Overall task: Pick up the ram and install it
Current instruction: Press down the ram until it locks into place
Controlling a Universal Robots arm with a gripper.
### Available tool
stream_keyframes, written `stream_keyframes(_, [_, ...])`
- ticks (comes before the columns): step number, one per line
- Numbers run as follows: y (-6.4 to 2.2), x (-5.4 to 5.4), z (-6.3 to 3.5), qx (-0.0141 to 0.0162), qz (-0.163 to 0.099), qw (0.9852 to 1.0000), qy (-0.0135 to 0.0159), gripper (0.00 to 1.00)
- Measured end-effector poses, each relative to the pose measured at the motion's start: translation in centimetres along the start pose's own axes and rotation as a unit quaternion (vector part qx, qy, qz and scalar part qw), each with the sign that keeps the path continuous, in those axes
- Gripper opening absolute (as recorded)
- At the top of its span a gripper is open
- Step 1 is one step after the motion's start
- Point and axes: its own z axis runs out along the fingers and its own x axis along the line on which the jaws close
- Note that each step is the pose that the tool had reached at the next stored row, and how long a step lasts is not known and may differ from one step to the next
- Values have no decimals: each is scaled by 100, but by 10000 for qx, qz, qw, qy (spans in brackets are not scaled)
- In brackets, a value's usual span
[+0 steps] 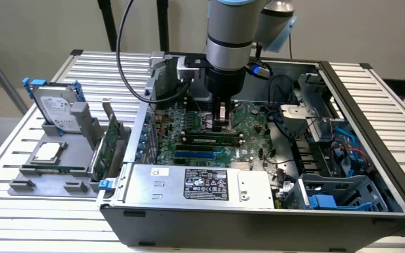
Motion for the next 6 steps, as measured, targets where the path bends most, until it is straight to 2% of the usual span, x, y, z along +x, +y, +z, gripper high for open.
stream_keyframes(6, [0, 0, 0, 0, 0, 10000, 0, 0])
